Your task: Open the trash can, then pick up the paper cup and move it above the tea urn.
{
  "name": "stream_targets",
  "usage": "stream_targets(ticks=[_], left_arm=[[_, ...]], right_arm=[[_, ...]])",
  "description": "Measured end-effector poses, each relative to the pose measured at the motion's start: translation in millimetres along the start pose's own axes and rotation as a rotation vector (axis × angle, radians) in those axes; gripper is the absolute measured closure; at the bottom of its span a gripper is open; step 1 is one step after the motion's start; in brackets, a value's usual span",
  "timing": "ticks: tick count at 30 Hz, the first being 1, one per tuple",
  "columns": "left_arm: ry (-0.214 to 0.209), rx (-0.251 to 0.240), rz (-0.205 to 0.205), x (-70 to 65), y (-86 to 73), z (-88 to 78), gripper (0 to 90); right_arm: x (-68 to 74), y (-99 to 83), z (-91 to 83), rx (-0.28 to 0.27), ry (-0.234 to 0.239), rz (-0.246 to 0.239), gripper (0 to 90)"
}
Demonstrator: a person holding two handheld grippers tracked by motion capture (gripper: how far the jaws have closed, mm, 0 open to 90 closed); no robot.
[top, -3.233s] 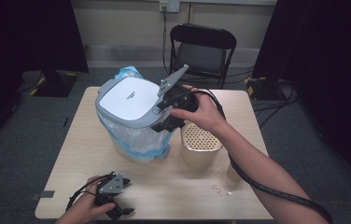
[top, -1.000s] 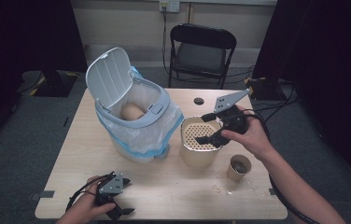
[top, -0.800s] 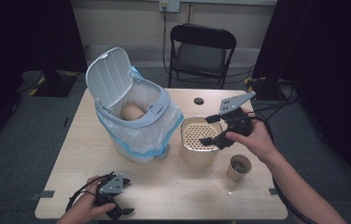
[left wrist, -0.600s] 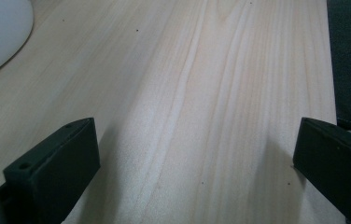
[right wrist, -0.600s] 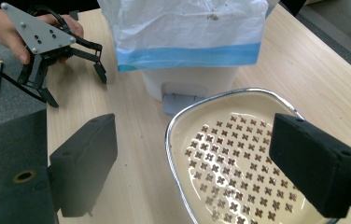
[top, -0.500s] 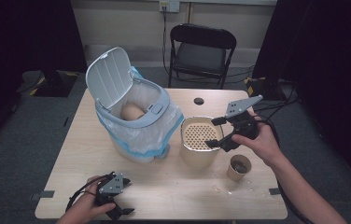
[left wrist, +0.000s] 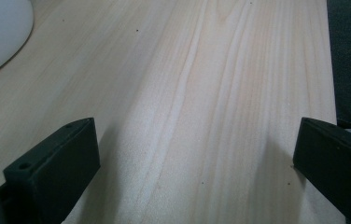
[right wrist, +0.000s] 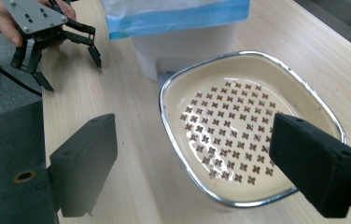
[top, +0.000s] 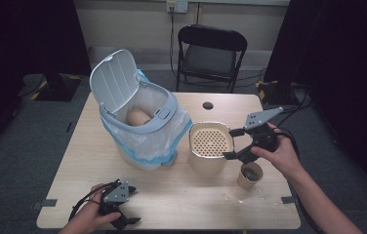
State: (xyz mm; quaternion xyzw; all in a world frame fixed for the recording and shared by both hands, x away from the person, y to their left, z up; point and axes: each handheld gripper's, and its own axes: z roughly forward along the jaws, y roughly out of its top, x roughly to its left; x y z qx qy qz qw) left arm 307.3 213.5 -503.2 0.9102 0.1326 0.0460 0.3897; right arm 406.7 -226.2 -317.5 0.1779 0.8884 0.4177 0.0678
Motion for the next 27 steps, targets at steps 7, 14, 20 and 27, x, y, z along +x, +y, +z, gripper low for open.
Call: stream_targets(ticks=[7, 14, 20, 27], left_arm=[[0.001, 0.0, 0.001, 0.0, 0.0, 0.0, 0.0], [0.0, 0.0, 0.0, 0.1, 0.0, 0.0, 0.0], [0.0, 0.0, 0.001, 0.1, 0.0, 0.0, 0.0], [0.0, 0.001, 0.002, 0.1, 0.0, -0.1, 0.0]], right_arm=[[-0.9, -13.1, -6.2, 0.003, -0.016, 0.007, 15.2], [-1.6, -32.5, -9.0, 0.008, -0.021, 0.044, 15.2], [-1.6, -45.6, -13.9, 0.009, -0.03, 0.058, 15.2], [-1.6, -61.6, -16.2, 0.005, -0.035, 0.074, 15.2]])
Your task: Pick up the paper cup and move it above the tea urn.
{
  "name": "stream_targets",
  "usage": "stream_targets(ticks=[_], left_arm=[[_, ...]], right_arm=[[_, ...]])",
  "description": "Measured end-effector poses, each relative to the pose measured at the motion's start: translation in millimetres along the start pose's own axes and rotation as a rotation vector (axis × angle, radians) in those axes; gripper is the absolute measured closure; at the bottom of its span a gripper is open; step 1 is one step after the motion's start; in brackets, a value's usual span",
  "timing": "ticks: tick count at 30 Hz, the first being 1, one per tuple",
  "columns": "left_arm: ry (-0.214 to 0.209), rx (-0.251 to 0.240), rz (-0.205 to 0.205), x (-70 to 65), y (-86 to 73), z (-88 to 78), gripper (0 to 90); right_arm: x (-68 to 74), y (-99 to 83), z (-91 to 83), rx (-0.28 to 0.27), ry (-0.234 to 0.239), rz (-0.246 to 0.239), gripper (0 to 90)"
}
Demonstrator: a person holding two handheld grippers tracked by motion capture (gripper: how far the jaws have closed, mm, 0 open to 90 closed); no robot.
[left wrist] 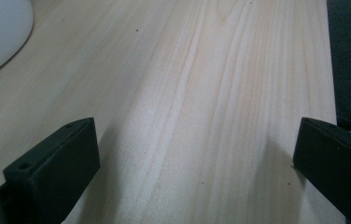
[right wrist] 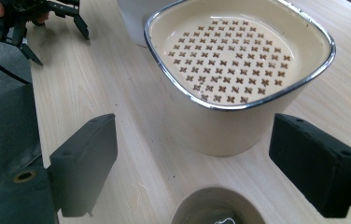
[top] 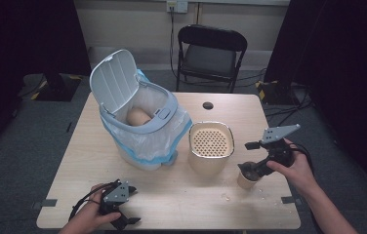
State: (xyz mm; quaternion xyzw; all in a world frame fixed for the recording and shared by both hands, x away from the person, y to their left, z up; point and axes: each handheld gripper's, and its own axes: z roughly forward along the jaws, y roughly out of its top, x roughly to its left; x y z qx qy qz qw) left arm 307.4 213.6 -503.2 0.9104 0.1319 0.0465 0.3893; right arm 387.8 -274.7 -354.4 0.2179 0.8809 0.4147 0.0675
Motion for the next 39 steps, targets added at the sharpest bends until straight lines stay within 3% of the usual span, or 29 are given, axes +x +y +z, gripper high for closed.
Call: stream_targets(ticks=[25, 39], left_arm=[[0.0, 0.0, 0.0, 0.0, 0.0, 0.0, 0.0], [0.0, -0.001, 0.0, 0.0, 0.0, 0.1, 0.0]], right_arm=[[-7.2, -48.8, -14.3, -0.005, -0.052, 0.075, 15.3], [-8.4, -71.7, -20.9, 0.001, -0.076, 0.092, 15.3]])
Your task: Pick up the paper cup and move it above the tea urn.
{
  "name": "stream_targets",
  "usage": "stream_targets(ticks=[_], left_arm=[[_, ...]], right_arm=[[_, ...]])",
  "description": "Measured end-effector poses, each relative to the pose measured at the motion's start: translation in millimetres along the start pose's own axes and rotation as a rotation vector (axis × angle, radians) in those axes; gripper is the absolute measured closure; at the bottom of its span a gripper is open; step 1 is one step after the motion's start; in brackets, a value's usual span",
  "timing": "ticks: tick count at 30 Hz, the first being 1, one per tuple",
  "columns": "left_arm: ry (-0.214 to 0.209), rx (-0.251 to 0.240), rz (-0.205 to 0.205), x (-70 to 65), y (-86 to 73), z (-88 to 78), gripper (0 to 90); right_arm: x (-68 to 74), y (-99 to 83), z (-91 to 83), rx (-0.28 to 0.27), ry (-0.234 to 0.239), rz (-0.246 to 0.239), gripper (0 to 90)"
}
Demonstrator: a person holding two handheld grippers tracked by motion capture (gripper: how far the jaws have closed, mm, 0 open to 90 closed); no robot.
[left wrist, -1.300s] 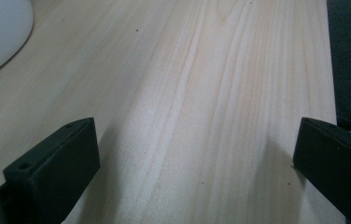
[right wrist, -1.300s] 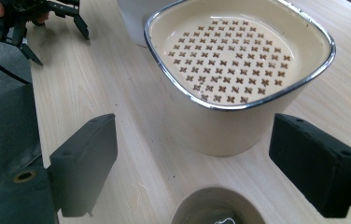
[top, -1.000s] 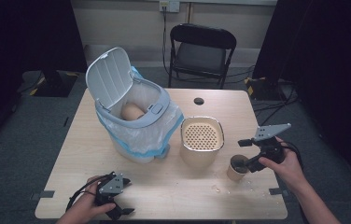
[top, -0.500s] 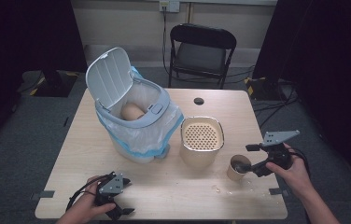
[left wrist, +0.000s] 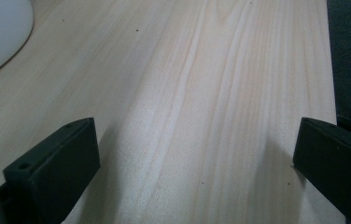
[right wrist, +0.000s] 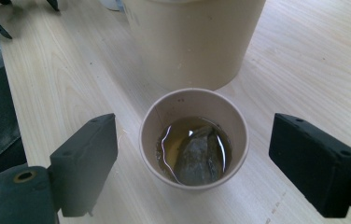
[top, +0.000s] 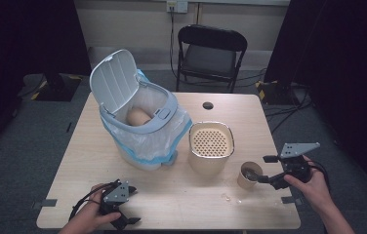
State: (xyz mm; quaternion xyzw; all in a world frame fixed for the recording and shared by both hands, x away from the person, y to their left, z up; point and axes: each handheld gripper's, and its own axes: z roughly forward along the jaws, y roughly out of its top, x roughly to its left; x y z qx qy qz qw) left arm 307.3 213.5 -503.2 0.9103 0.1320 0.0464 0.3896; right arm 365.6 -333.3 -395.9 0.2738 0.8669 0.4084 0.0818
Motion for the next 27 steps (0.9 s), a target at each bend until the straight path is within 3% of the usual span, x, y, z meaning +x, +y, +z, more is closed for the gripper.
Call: stream_targets(ticks=[12, 27], left_arm=[[-0.001, 0.002, 0.0, 0.1, 0.1, -0.2, 0.0], [0.0, 0.0, -0.001, 0.0, 0.0, 0.0, 0.0]], right_arm=[[-1.0, -14.9, -5.4, 0.013, -0.027, 0.005, 15.2], [-1.6, -29.8, -4.2, 0.007, -0.023, 0.027, 15.2]])
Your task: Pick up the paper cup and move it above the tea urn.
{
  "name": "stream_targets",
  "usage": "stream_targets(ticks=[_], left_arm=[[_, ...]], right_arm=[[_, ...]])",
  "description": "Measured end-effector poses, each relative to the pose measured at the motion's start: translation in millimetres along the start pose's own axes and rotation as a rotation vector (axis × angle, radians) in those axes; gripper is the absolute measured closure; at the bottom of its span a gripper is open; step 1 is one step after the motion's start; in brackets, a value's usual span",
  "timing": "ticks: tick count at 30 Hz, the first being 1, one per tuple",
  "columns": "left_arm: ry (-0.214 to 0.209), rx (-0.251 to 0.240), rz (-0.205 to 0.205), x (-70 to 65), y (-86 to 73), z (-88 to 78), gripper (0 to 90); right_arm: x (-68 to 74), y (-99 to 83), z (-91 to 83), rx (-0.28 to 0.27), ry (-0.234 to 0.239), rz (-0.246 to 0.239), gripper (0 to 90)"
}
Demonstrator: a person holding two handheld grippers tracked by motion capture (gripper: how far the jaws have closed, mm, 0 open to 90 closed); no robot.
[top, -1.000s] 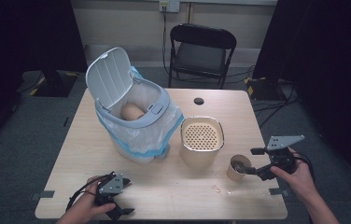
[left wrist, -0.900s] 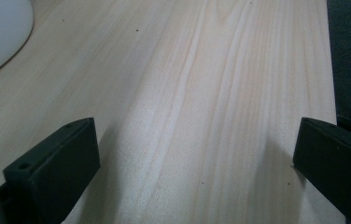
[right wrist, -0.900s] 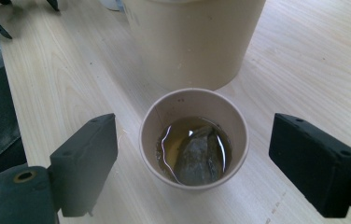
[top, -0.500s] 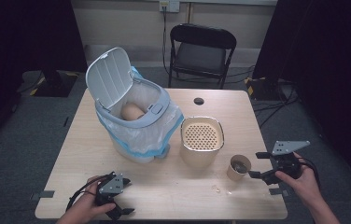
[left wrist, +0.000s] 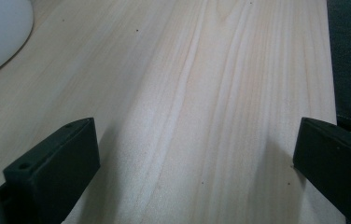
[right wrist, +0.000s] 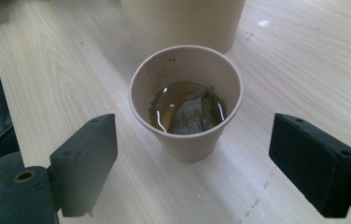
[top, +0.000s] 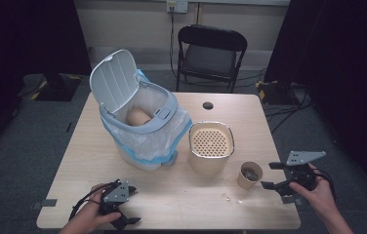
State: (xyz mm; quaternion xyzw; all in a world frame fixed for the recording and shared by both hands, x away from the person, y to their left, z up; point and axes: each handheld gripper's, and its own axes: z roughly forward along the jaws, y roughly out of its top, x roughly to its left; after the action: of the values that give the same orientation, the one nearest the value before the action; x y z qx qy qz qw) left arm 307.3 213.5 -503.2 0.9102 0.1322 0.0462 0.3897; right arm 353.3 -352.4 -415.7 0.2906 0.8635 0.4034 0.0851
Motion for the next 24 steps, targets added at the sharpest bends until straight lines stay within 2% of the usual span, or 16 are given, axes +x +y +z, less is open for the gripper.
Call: stream_targets(ticks=[11, 24], left_arm=[[0.0, -0.001, 0.0, 0.0, 0.0, 0.1, 0.0], [0.0, -0.001, 0.001, 0.0, 0.0, 0.0, 0.0]], right_arm=[[2.5, -14.1, 18.7, -0.012, 0.002, 0.019, 15.1], [3.0, -19.3, 35.2, -0.024, -0.005, 0.032, 15.1]])
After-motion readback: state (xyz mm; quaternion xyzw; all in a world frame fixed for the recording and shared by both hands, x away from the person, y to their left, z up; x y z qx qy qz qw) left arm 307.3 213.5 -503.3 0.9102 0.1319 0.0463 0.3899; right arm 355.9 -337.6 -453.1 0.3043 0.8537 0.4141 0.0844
